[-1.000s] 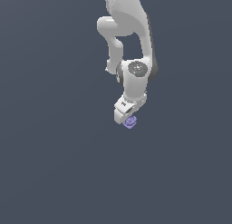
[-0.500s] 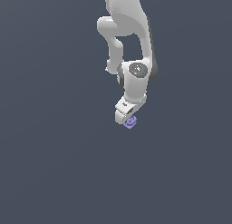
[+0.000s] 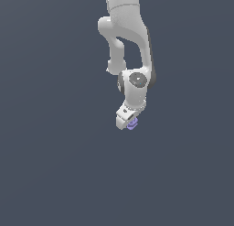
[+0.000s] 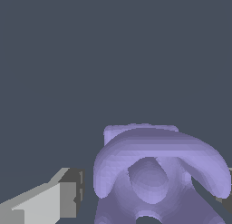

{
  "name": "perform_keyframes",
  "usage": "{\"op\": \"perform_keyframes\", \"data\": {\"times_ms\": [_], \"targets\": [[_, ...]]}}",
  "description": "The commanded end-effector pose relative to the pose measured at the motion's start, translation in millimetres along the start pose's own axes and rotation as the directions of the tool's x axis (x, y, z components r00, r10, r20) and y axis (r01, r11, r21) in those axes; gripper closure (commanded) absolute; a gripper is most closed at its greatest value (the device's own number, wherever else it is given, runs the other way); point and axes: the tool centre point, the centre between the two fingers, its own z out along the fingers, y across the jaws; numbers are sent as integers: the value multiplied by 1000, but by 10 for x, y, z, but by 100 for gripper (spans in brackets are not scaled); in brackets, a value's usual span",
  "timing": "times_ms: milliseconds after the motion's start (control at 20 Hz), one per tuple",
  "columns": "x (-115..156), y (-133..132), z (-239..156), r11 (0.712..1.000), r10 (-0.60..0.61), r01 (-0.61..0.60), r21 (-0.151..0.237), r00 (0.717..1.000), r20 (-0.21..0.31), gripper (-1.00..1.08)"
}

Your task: Pick up the object and move it to a goal position.

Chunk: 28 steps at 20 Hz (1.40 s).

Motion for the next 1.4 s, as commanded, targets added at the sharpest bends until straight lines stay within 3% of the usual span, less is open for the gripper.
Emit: {"op": "perform_keyframes", "data": {"times_ms": [0,100,150,850,1350], "targets": [[5,5,53,1000,0,0,-1,1000,-1,-92],[6,7,64,1000,0,0,-1,1000,-1,-92],[6,7,64,1000,0,0,-1,1000,-1,108],[33,24,45,1000,1,-1,-2,1000,-1,108],[354,131,-51,1000,1,-1,-2,1000,-1,108]]}}
